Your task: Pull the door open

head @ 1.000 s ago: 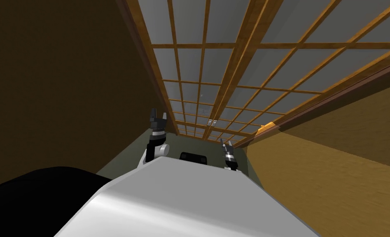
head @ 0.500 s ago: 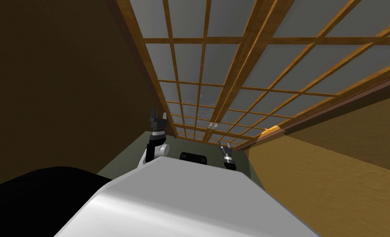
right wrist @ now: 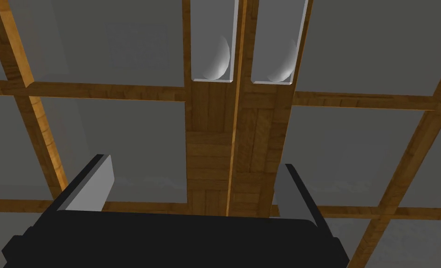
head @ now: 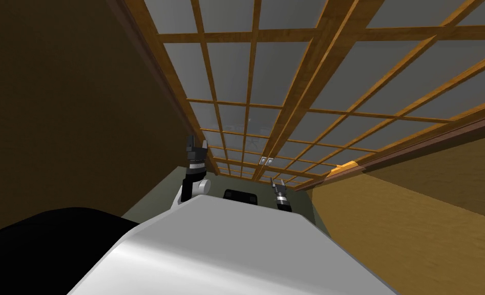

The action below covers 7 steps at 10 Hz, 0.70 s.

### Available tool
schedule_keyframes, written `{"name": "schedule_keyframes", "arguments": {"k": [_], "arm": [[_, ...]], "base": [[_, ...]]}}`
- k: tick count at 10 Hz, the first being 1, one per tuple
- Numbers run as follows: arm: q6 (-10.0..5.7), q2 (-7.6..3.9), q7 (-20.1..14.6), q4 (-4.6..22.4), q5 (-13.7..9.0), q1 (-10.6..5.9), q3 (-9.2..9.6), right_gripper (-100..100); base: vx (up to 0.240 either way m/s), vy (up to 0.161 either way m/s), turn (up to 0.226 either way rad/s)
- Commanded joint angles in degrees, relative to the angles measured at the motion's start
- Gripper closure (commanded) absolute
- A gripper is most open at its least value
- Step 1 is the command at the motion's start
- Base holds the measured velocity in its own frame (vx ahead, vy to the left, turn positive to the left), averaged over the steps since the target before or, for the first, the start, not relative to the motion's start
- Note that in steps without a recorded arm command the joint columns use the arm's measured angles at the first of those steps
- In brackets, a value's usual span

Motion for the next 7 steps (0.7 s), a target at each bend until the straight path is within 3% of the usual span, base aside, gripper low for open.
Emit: {"name": "schedule_keyframes", "arguments": {"k": [1,3,7], "arm": [[-0.48,0.21,1.31,1.64,0.53,-0.58,-0.41,-100],[-0.27,0.31,1.24,1.27,0.67,-0.36,-0.35,-100],[0.07,-1.95,2.29,4.07,-1.07,0.80,-1.59,-100]], "base": [[0.185,0.030,-0.023],[0.133,-0.013,-0.007],[-0.141,0.020,-0.025]]}}
